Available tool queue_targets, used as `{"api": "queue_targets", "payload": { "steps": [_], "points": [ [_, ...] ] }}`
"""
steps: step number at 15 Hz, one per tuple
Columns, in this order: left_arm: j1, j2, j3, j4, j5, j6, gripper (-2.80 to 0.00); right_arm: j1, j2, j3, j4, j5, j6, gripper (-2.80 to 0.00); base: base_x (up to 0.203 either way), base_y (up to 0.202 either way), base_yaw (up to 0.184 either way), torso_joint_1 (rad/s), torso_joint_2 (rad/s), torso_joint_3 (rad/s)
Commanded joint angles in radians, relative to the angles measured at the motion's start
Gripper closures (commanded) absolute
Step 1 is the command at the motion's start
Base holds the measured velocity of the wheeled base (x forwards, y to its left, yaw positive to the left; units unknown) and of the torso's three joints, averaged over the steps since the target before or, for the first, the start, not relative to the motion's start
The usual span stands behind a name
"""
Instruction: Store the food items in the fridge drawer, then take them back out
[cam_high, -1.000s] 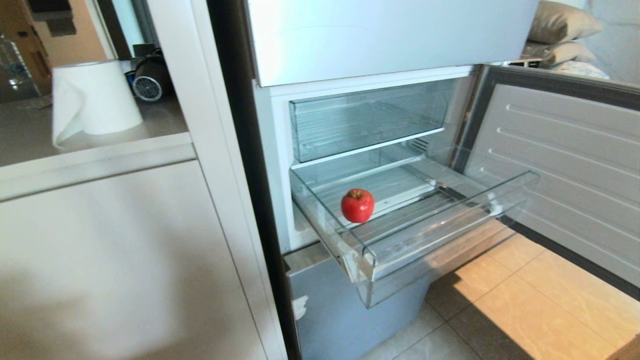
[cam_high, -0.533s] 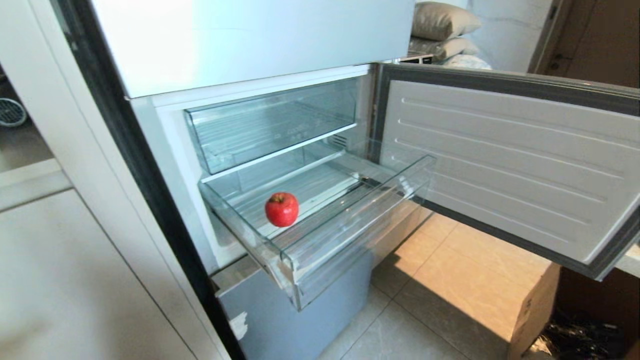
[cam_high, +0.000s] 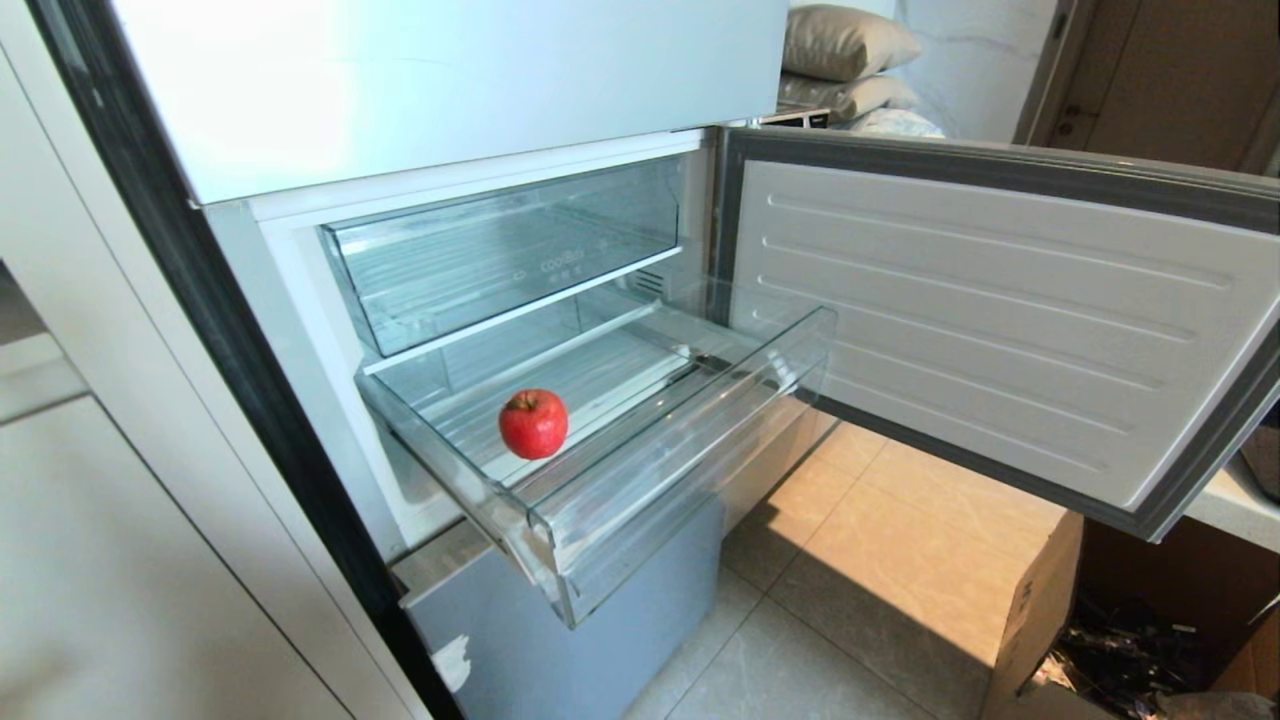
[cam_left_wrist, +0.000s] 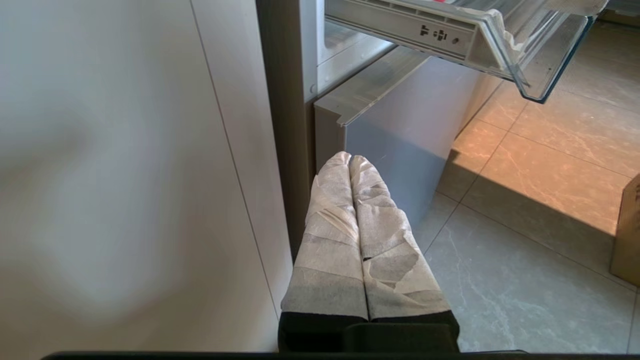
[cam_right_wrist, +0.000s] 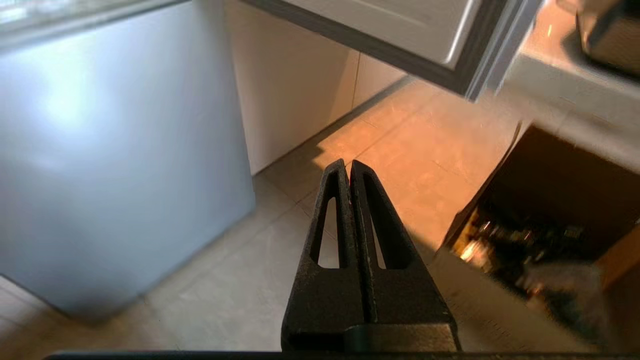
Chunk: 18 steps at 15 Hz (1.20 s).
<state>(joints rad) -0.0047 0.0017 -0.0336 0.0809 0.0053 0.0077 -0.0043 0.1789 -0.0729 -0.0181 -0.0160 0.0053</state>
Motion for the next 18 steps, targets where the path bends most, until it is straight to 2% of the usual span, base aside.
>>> {"api": "queue_targets", "payload": {
  "steps": [1,4,9,11,15,18],
  "points": [
    [0.0,0.001,0.0,0.0,0.001,0.0,0.0,-0.011,0.182,-0.071,-0.009,-0.019,0.091,0.0,0.0,0.0,0.0,0.0,0.0,0.0],
    [0.0,0.001,0.0,0.0,0.001,0.0,0.0,-0.125,0.415,-0.195,-0.023,-0.065,0.177,0.0,0.0,0.0,0.0,0.0,0.0,0.0],
    [0.0,0.001,0.0,0.0,0.001,0.0,0.0,-0.571,0.777,-0.324,-0.242,-0.026,0.181,0.0,0.0,0.0,0.0,0.0,0.0,0.0],
    [0.0,0.001,0.0,0.0,0.001,0.0,0.0,-0.691,0.902,-0.366,-0.33,-0.007,0.177,0.0,0.0,0.0,0.0,0.0,0.0,0.0],
    [0.0,0.001,0.0,0.0,0.001,0.0,0.0,-0.76,1.11,-0.408,-0.531,0.002,0.168,0.0,0.0,0.0,0.0,0.0,0.0,0.0],
    [0.0,0.001,0.0,0.0,0.001,0.0,0.0,-0.801,1.257,-0.48,-0.6,0.0,0.146,0.0,0.0,0.0,0.0,0.0,0.0,0.0]
  ]
}}
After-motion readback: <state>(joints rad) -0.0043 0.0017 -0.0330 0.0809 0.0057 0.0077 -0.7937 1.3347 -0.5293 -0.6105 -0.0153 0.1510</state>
